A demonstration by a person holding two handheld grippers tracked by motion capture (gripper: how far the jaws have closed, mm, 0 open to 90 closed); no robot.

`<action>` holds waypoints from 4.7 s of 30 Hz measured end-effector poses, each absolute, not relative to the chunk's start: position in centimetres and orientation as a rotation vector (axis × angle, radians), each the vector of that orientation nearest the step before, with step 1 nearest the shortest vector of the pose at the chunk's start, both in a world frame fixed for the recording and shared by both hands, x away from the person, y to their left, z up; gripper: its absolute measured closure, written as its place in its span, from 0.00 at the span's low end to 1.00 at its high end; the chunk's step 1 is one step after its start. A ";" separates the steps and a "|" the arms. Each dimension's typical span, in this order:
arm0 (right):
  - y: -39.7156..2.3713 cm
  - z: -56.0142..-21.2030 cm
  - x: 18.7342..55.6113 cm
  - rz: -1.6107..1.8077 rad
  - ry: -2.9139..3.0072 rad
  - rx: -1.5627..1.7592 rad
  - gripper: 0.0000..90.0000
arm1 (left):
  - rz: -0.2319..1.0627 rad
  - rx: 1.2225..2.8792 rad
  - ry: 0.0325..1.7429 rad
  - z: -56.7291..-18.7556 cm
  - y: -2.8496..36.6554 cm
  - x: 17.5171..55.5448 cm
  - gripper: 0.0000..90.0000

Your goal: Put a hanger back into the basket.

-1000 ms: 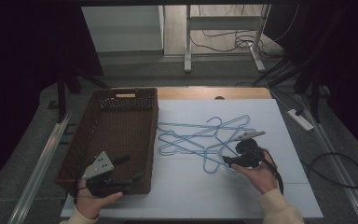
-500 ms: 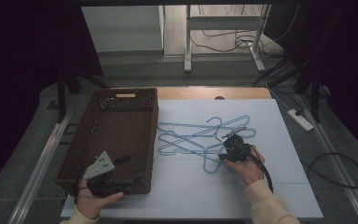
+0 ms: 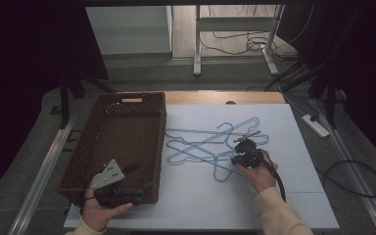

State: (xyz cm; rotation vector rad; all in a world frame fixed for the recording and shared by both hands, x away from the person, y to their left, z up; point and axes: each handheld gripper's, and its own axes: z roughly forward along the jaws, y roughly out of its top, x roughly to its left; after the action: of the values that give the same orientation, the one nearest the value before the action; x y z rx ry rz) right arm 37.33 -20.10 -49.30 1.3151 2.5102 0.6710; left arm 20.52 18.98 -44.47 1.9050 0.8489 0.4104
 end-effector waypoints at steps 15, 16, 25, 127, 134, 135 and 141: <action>-22.2 -46.9 36.6 0.894 2.500 1.355 0.95 | 0.377 1.972 0.846 -43.6 15.9 21.4 0.26; -22.3 -46.7 36.6 0.898 2.500 1.352 0.95 | 0.377 1.986 0.848 -43.6 15.5 21.6 0.26; -22.7 -45.5 35.7 0.929 2.508 1.317 0.95 | 0.376 2.023 0.858 -42.6 13.7 22.5 0.27; -29.8 -44.1 32.6 1.322 2.232 1.130 0.35 | 0.215 1.816 0.955 -35.7 22.1 29.6 0.96; -29.8 -44.3 32.6 1.316 2.238 1.144 0.35 | 0.191 1.835 0.962 -37.7 25.8 29.3 0.96; -29.8 -44.3 32.6 1.316 2.238 1.144 0.35 | 0.181 1.833 0.965 -38.1 26.3 29.3 0.96; -29.8 -44.6 32.8 1.289 2.259 1.166 0.34 | 0.142 1.826 0.992 -40.3 29.0 29.1 0.96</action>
State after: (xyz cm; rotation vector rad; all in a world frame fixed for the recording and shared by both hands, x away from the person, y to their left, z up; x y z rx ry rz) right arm 32.83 -29.75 -44.58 1.1656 2.2590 1.2893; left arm 29.12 29.03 -40.35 1.8256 0.9919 0.1416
